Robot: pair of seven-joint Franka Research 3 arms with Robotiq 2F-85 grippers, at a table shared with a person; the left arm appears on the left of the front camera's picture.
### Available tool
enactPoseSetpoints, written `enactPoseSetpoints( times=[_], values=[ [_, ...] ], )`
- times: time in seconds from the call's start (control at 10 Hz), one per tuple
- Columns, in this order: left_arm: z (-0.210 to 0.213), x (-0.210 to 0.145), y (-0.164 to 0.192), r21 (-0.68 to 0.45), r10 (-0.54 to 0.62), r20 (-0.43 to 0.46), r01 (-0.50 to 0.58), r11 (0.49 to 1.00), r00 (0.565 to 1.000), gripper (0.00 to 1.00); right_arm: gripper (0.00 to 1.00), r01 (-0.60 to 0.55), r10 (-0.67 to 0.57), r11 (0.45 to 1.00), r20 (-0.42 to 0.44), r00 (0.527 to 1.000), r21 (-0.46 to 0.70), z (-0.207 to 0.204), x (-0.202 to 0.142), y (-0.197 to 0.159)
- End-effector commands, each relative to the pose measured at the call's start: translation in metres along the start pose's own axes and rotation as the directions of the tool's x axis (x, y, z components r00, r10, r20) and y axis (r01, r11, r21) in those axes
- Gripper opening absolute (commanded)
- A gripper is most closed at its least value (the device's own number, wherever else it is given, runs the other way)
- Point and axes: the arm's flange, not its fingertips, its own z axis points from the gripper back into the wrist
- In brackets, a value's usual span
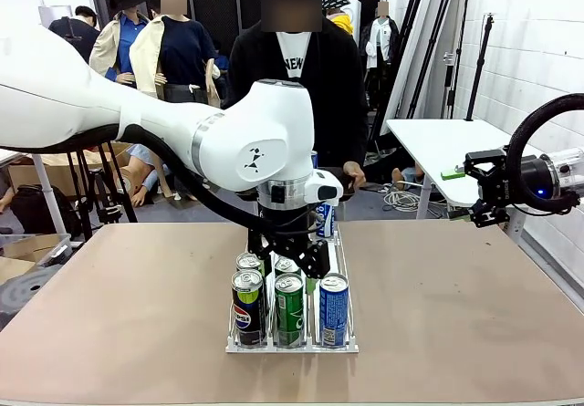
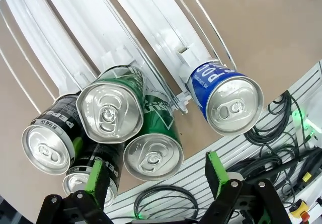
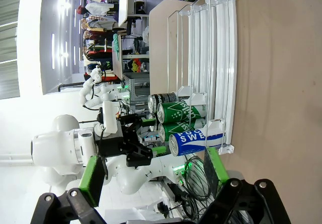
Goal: Retrieve and hand over the desired beverage to the person.
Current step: Pick up another can of the same type that the person held from the Automatic Can Dispenser.
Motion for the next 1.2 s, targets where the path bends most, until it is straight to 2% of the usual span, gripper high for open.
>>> enactPoseSetpoints(
  times=[0.0, 1.1],
  values=[
    [-0.007, 0.004, 0.004, -0.007, -0.012, 0.008, 0.012, 1.0, 1.0, 1.0, 1.0, 0.003, -0.003, 1.0, -0.001, 1.0, -0.009, 0.0, -0.001, 0.001],
    [-0.028, 0.015, -0.001, -0.007, 0.037, -0.015, -0.037, 0.999, 0.999, 1.0, 1.0, 0.003, -0.003, 1.0, -0.001, 1.0, -0.009, 0.0, -0.001, 0.001]
  ],
)
